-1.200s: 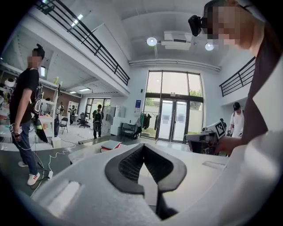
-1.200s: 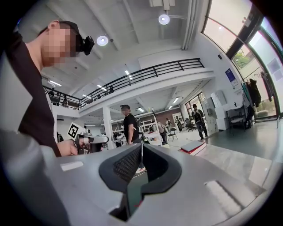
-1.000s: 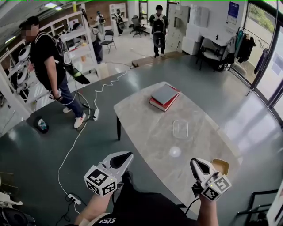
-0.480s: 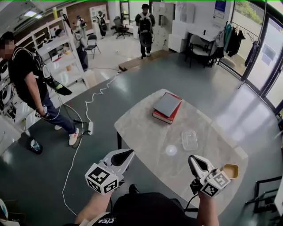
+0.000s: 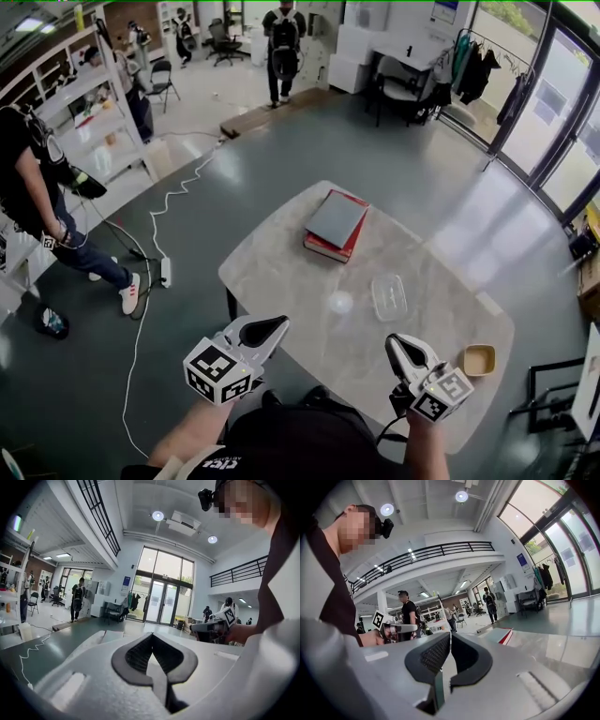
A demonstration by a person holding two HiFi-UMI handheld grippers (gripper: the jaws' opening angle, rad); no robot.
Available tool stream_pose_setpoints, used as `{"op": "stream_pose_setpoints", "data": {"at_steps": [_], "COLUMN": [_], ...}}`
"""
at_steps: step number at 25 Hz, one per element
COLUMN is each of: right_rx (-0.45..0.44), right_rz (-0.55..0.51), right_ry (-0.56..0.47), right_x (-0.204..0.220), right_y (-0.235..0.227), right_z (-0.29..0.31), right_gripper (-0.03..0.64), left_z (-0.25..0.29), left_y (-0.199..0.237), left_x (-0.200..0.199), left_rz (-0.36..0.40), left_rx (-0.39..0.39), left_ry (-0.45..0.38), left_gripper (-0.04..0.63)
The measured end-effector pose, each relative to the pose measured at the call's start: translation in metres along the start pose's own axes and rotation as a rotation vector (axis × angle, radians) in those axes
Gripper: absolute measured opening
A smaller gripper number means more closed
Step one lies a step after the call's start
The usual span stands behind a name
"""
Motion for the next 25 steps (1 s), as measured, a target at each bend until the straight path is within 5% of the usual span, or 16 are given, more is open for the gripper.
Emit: {"op": "stream_pose_setpoints", "data": {"at_steps": [8,18,25], "right_rx": [0.054,0.113,0.146], "right_rz": [0.035,0.065,0.019], "right_ry": [0.004,0.119,0.215], "right_x": [0.004,0.049,0.056], "right_y": [-0.052,-0.096,-0.109], "right_z": [0.0,-0.008,0.039], "right_gripper": [0.011,0.011,0.02], "left_z": [0.075,0.146,0.166], "left_y": [0.006,-0.003,0.025], "left_x": [-0.005,-0.004,-0.002], "left_rz": [-0.042,-0.011,0.019], "left_rx": [0.108,0.194,0.26], "left_ry": [0.062,0.103,0.115], "left_gripper": [-0.002,-0.002,-0.002]}}
Point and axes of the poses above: the fingertips, and each gripper's own axes: z forward along the fingers, y to its left, x out of its underside, the point moved 6 cm from there along -z, backward along the fingers, and after that the axes turned 11 degrees about x, right-handed, at the moved point
